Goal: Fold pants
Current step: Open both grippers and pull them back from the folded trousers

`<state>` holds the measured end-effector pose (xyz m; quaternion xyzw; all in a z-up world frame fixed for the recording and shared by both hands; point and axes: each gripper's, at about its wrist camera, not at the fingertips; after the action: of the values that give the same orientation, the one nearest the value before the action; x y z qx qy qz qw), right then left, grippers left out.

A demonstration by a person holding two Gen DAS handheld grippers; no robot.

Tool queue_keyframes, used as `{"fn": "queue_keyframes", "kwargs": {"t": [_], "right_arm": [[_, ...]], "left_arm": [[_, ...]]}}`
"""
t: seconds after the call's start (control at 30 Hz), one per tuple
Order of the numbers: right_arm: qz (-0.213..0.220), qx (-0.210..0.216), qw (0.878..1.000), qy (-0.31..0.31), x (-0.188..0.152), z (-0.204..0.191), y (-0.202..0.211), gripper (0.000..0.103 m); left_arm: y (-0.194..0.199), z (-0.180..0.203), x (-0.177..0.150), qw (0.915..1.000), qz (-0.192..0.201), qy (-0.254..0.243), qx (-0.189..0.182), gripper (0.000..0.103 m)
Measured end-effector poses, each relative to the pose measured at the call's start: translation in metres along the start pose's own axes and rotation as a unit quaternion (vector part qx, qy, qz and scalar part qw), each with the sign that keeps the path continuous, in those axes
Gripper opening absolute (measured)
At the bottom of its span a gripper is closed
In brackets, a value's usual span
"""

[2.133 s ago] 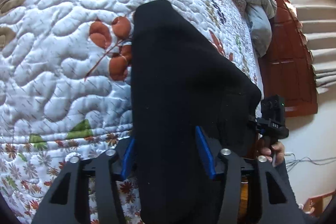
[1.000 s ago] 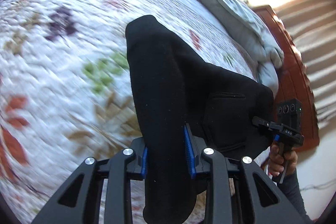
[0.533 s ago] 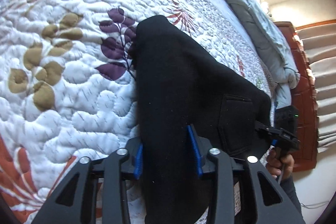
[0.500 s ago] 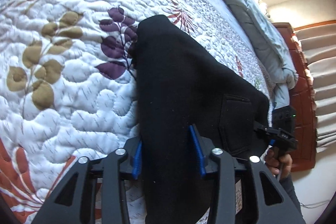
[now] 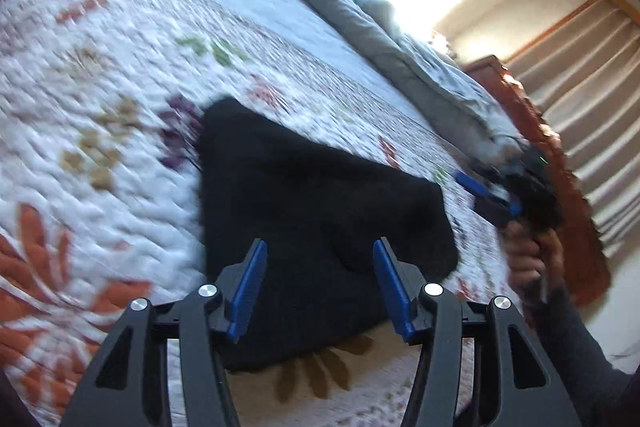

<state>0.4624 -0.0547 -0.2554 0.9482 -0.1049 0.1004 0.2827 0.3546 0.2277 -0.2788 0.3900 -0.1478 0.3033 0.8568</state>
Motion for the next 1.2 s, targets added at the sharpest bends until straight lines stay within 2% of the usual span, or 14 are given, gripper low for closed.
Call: {"fn": "queue_keyframes", "kwargs": {"t": [0.07, 0.13, 0.23, 0.3, 0.33, 0.47, 0.57, 0.63, 0.7, 0.8, 0.97, 1.03, 1.1, 1.2], "right_arm": [[-0.018, -0.025, 0.999, -0.016, 0.002, 0.012, -0.028, 0.026], [-0.022, -0.077, 0.996, -0.034, 0.0, 0.042, -0.044, 0.0], [-0.025, -0.06, 0.996, -0.067, -0.001, 0.075, -0.042, 0.0], [-0.02, -0.046, 0.998, -0.046, -0.007, 0.063, -0.03, 0.001], [-0.01, -0.032, 0.999, -0.037, -0.01, 0.055, -0.018, 0.008], [0.009, 0.048, 0.999, -0.013, -0.048, 0.015, 0.028, 0.009], [-0.017, 0.029, 0.999, -0.015, -0.083, 0.022, 0.026, 0.009], [-0.019, -0.003, 0.999, -0.039, -0.094, 0.048, 0.02, 0.0], [-0.004, -0.014, 0.996, -0.086, -0.099, 0.081, 0.025, 0.0], [0.028, -0.011, 0.994, -0.108, -0.102, 0.078, 0.039, 0.001], [0.069, -0.019, 0.994, -0.088, -0.138, 0.033, 0.094, 0.024], [0.083, -0.035, 0.994, -0.054, -0.161, 0.006, 0.116, 0.057], [0.097, -0.074, 0.992, -0.023, -0.194, -0.024, 0.139, 0.082], [0.113, -0.132, 0.984, 0.042, -0.25, -0.07, 0.171, 0.092]], "left_arm": [[-0.016, 0.002, -0.011, 0.9999, -0.014, 0.004, 0.004, 0.056], [-0.024, -0.008, -0.019, 0.9996, -0.022, 0.02, 0.005, 0.056], [-0.03, -0.017, -0.026, 0.9988, -0.024, 0.04, -0.015, 0.055], [-0.033, -0.016, -0.025, 0.9989, -0.022, 0.04, -0.014, 0.059], [-0.034, -0.015, -0.023, 0.9988, -0.022, 0.041, -0.019, 0.063], [-0.038, -0.009, -0.023, 0.9988, -0.021, 0.039, -0.023, 0.069], [-0.037, -0.006, -0.026, 0.999, -0.017, 0.036, -0.022, 0.072], [-0.034, -0.005, -0.026, 0.9989, -0.014, 0.042, -0.017, 0.072], [-0.026, -0.002, -0.028, 0.9987, -0.011, 0.048, -0.011, 0.072], [-0.002, 0.009, -0.032, 0.999, -0.005, 0.043, 0.013, 0.081], [0.06, 0.039, -0.059, 0.9951, 0.021, 0.012, 0.095, 0.098], [0.088, 0.058, -0.078, 0.9904, 0.035, -0.009, 0.134, 0.099], [0.11, 0.078, -0.096, 0.9835, 0.046, -0.034, 0.172, 0.099], [0.151, 0.111, -0.124, 0.9652, 0.08, -0.068, 0.24, 0.099]]}}
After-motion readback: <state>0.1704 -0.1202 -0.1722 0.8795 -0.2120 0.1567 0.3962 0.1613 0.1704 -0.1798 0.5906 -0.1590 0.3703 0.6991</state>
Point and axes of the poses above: each gripper's, at about its wrist camera, not at the fingertips, and y roughly against the way its jaws point, z to its right, x to its top, and after that the axes turned 7 degrees about z, right-handed
